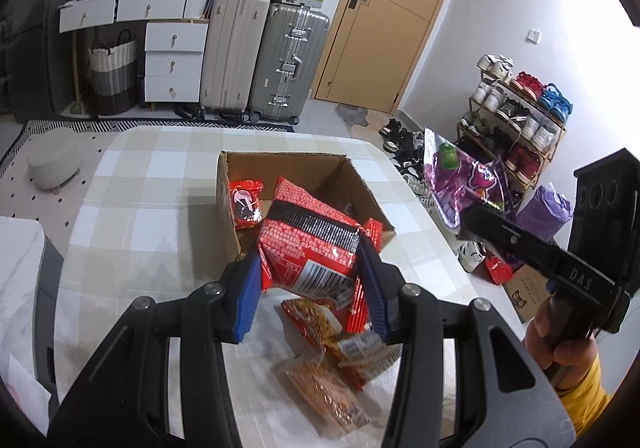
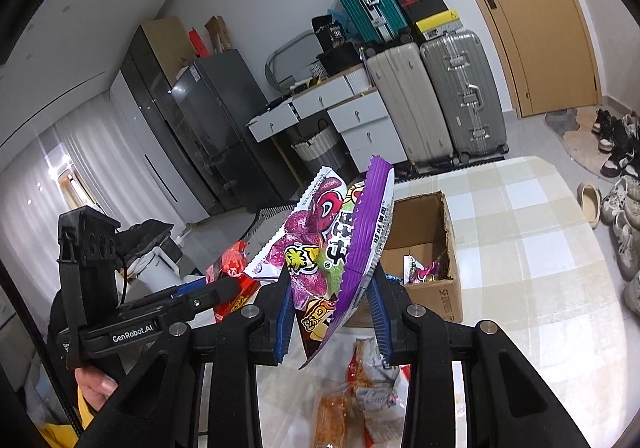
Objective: Organize snacks
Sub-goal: 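Carry the red wafer pack and pink candy bag over the SF box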
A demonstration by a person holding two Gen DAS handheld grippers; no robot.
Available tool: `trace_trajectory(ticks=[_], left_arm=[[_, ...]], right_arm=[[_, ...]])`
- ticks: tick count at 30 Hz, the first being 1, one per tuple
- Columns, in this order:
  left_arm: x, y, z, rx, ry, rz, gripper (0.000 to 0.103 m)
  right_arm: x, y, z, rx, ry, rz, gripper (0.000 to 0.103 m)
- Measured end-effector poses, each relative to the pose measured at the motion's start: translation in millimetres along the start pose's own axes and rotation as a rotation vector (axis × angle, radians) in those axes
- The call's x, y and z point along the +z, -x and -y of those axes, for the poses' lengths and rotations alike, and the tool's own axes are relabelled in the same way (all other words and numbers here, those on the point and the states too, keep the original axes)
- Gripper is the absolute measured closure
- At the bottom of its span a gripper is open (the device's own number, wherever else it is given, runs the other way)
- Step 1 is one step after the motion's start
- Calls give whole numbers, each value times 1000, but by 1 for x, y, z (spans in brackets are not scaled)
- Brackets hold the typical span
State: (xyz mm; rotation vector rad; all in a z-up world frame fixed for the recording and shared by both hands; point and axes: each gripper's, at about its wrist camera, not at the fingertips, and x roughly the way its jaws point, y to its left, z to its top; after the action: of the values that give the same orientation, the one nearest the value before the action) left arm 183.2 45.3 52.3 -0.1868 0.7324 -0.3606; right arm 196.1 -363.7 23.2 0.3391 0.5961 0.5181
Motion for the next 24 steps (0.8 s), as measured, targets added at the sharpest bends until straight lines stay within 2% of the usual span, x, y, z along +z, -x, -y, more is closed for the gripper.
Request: trace_trajectory(ticks=[12,24], left_arm=[[42,-76,-18,23,48,-48,61],[67,-171,-30,36,61,-135,61]], right_arm=[[20,-54,30,-14,-32,-72,70],[30,-119,54,-98,-1,-172,70]])
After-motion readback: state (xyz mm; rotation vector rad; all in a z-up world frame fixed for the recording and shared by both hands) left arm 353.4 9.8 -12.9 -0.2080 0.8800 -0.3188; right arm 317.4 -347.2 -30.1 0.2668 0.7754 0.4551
